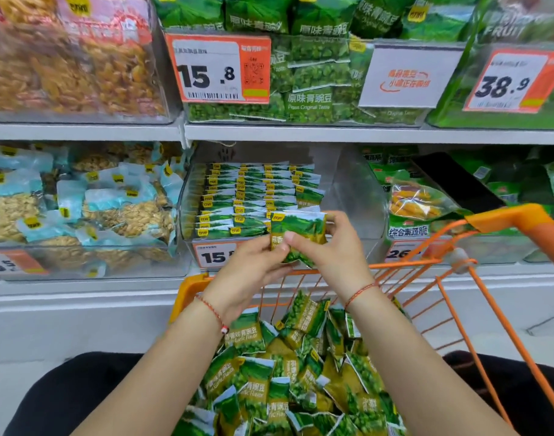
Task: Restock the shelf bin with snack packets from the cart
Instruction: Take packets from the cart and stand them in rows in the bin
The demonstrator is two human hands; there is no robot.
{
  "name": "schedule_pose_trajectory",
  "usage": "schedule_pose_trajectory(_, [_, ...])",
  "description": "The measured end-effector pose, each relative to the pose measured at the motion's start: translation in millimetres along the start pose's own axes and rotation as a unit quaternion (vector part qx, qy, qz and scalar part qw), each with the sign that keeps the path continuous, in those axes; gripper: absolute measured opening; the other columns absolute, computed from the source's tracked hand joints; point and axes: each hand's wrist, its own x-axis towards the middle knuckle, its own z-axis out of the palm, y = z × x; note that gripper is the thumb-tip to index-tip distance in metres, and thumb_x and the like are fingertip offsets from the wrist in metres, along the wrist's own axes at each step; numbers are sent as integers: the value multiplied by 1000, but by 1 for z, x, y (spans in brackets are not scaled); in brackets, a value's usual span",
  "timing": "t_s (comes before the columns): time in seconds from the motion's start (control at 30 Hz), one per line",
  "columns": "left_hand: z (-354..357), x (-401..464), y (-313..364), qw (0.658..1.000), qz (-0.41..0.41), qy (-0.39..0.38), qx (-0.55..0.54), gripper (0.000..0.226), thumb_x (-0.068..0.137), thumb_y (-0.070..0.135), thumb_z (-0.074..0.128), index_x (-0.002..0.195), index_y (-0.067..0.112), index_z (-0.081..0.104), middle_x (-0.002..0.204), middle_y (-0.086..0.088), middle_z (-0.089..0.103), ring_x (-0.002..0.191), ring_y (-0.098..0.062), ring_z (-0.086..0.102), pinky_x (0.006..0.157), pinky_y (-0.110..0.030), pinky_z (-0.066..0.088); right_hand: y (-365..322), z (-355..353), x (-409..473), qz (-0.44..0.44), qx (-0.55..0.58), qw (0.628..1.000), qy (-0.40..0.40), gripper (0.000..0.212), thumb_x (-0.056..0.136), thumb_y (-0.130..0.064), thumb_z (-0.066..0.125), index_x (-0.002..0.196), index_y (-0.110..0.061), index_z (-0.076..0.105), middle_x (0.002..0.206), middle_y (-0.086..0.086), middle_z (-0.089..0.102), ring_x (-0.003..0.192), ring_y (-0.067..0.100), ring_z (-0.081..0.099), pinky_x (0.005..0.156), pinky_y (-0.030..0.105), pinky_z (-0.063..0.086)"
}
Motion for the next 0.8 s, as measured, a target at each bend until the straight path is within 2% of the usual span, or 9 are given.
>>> schedule_pose_trajectory(0.13, [2,14,2,998,-7,39,-49,32,97,14,51,124,-3,52,128,-11,56,111,-22,63,97,-32,49,-3,5,13,18,5,1000,-6,57,70,-38,79,114,-18,48,101,-6,61,97,13,60,89,33,49])
schedule_pose_trajectory(0.27, [12,24,7,993,2,57,-100,34,98,10,48,132,11,44,113,1,57,109,-19,61,99,-32,49,2,9,23,33,41,999,-3,70,62,-45,80,120,-18,52,102,-5,68,95,14,66,90,42,52])
schedule_pose_trajectory(0.37, [18,31,7,994,9,58,-90,16,99,11,47,109,18,56,121,-4,61,106,-15,63,90,-24,53,4,5,30,49,79,996,7,68,66,-32,82,124,-15,52,103,-1,68,94,14,67,88,36,54])
schedule_pose_trajectory(0.43, [19,35,9,996,15,55,-63,15,100,14,45,104,18,59,116,-3,64,104,-13,64,85,-19,54,3,1,36,64,99,993,-6,59,68,-25,82,119,-13,56,100,1,70,90,14,68,83,32,55])
schedule_pose_trajectory(0.5, [18,36,12,999,25,44,-9,16,100,19,47,104,24,61,116,1,64,105,-12,63,89,-22,52,0,-6,44,81,103,991,-40,46,71,-21,81,111,-10,62,97,2,71,84,10,68,74,22,54])
schedule_pose_trajectory(0.57, [11,35,19,996,45,34,72,21,98,24,50,116,31,58,123,10,60,108,-7,59,98,-26,46,-3,-16,55,92,118,987,-51,37,74,-19,79,107,-8,65,95,1,72,80,7,67,69,16,50])
schedule_pose_trajectory(0.63, [-3,33,24,985,71,62,147,38,96,28,52,133,30,49,128,14,53,109,-4,55,90,-20,43,-5,-26,70,103,133,986,-17,39,77,-20,76,109,-8,59,101,-2,68,80,1,63,77,19,45])
schedule_pose_trajectory(0.73, [-32,37,23,957,150,146,202,32,95,24,54,126,29,54,124,6,57,98,4,56,71,-5,42,1,-34,97,102,115,988,13,43,81,-20,73,114,-10,48,112,-5,60,94,1,58,83,16,36])
schedule_pose_trajectory(0.8, [-48,41,17,937,181,201,223,26,95,20,53,119,28,57,124,5,57,95,7,54,67,-6,41,10,-30,114,124,78,989,4,72,80,-21,74,139,-1,38,133,3,50,121,16,51,87,18,34])
